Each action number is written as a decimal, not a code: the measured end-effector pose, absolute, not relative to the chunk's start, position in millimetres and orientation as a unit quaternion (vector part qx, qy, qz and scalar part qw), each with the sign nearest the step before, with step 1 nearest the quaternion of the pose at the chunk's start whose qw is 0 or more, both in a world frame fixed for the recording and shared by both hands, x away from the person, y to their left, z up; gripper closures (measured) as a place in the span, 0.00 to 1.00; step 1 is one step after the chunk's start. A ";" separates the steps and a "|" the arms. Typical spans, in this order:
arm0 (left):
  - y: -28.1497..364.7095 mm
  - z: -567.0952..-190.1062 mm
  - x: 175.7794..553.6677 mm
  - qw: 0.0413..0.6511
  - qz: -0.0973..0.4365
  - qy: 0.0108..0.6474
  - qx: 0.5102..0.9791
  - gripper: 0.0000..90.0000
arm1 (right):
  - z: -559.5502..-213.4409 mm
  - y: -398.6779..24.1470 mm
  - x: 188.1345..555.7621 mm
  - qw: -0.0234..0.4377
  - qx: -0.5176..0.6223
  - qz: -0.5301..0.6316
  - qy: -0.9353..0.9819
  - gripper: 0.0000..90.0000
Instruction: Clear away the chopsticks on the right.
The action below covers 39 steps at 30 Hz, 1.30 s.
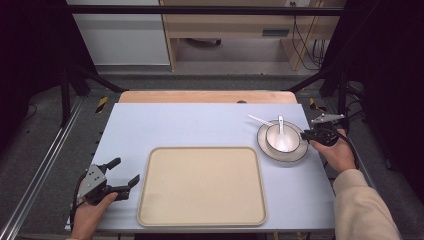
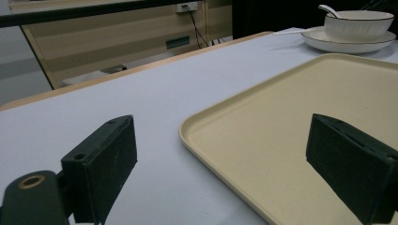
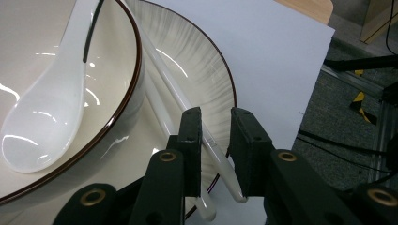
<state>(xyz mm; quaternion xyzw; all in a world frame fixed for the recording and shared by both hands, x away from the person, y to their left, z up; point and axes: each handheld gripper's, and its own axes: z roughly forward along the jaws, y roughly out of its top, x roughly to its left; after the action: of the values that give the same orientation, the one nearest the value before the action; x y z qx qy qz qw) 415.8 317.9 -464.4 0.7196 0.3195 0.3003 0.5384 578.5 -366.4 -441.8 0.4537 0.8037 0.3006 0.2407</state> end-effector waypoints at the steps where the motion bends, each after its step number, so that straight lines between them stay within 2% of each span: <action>1: 317.9 -464.5 415.8 0.538 0.300 0.320 0.720 0.10 | -441.6 -366.3 578.9 0.238 0.455 0.299 0.804 0.82; 14: 317.1 -465.3 416.1 0.537 0.299 0.320 0.721 0.10 | -445.0 -365.6 583.0 0.244 0.444 0.293 0.811 0.85; 22: 317.5 -465.0 415.8 0.538 0.299 0.321 0.720 0.10 | -446.2 -364.8 583.8 0.249 0.433 0.289 0.816 0.92; 39: 318.8 -463.9 415.4 0.539 0.301 0.322 0.718 0.10 | -432.9 -360.2 575.3 0.269 0.437 0.305 0.802 0.94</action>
<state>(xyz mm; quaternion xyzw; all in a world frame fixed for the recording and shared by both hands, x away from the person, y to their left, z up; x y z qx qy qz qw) 415.4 318.8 -463.9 0.7178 0.3220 0.3014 0.5388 575.3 -360.2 -432.9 0.4371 0.8022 0.3053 0.2687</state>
